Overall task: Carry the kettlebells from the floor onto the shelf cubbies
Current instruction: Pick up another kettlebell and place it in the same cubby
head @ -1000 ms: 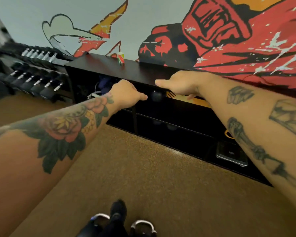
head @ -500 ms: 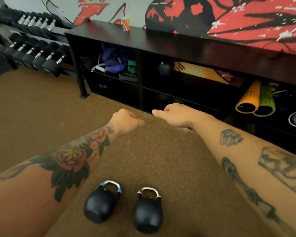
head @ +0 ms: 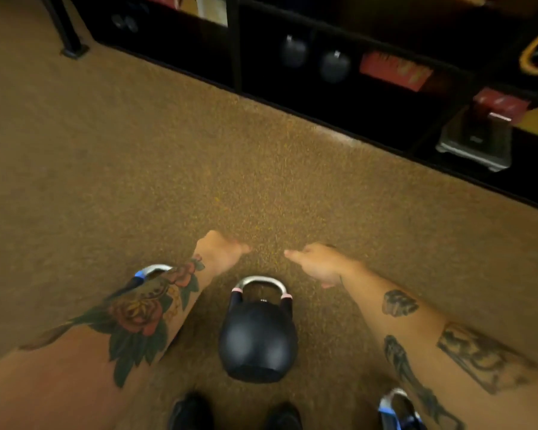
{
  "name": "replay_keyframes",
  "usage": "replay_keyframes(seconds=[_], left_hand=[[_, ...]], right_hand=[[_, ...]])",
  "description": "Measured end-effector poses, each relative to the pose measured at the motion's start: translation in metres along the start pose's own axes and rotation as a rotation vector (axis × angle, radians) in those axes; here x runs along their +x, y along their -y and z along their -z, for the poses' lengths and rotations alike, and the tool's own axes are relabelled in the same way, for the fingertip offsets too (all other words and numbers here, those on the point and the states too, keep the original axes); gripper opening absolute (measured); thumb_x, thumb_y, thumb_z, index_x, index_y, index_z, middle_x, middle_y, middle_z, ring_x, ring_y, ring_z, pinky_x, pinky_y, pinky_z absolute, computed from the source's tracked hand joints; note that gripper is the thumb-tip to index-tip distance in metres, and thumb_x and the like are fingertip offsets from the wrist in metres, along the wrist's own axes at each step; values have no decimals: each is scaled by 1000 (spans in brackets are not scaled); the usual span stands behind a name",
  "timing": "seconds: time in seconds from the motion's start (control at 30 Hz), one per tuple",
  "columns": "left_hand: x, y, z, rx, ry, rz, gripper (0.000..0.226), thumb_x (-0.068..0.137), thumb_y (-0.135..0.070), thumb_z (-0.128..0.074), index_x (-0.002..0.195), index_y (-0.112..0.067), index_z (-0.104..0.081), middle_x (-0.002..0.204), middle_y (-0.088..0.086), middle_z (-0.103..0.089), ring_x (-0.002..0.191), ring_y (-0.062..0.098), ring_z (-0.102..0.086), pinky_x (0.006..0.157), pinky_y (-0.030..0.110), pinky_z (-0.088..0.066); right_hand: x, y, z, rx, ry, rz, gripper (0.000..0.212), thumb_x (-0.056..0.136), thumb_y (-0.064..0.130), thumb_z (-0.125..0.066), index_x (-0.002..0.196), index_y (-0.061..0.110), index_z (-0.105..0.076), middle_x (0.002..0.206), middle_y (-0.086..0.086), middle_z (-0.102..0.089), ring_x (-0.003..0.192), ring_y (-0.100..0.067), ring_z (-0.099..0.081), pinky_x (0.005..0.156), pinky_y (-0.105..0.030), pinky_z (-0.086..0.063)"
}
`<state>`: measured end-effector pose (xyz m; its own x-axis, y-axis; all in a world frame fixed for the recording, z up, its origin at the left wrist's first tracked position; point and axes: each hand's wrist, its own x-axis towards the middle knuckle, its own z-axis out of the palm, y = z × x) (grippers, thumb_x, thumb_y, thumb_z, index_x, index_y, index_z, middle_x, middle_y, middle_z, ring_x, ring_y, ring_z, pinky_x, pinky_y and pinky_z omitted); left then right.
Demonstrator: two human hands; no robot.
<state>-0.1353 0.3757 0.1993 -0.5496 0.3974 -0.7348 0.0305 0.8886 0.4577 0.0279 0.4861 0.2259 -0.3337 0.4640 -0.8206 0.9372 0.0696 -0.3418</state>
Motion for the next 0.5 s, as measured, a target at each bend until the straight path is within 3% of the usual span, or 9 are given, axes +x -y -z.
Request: replay_keyframes(seconds=[0.17,0.23,0.3,0.33,0.4,0.43,0.5], left_hand=[[113,90,-95,-6,-42,106,53,89,-35,-77,126,2,-69,127,21,-70,116,36,-67,91,37,-55],[144,107,-121,7,-45,110,48,88,-32,-76,121,2,-71,123,19,-72,114,34,-68,88,35,-53],[171,124,-143,21,-7,114,41,89,-33,-75,113,1,-74,114,16,-74,110,32,-70,82,34,-53],[183,132,-150,23,13,118,37,89,-34,-75,105,0,-76,104,14,-74,103,31,-71,76,33,-53],[206,151,-163,-14,29,148,32,88,-37,-77,85,-5,-73,82,9,-69,81,27,-68,65,31,-50],[215,160,-167,-61,59,176,32,87,-37,-78,84,-5,-72,80,10,-68,76,26,-65,63,31,-51],[226,180,-179,-209,142,232,39,86,-35,-81,104,-1,-74,90,15,-70,76,26,-66,63,30,-57]], right_hand=[[125,-80,-93,79,13,-106,58,104,53,-49,129,4,-66,125,-19,-66,113,-35,-66,95,-45,-57],[158,-96,-115,115,-8,-121,48,104,51,-50,102,8,-72,120,-17,-66,112,-35,-65,95,-44,-55],[187,-109,-133,131,-39,-122,46,103,50,-52,74,16,-62,109,-13,-61,113,-36,-64,101,-43,-52],[199,-112,-140,143,-44,-126,46,103,49,-53,70,18,-58,107,-12,-59,114,-37,-63,103,-43,-51],[226,-123,-157,204,-23,-147,40,100,47,-58,78,15,-64,110,-14,-64,110,-35,-64,102,-44,-52],[238,-129,-165,272,-10,-168,36,99,44,-63,90,10,-70,115,-17,-68,109,-34,-66,97,-44,-54],[253,-141,-181,499,15,-232,42,96,34,-71,121,1,-67,122,-23,-70,101,-33,-67,76,-39,-55]])
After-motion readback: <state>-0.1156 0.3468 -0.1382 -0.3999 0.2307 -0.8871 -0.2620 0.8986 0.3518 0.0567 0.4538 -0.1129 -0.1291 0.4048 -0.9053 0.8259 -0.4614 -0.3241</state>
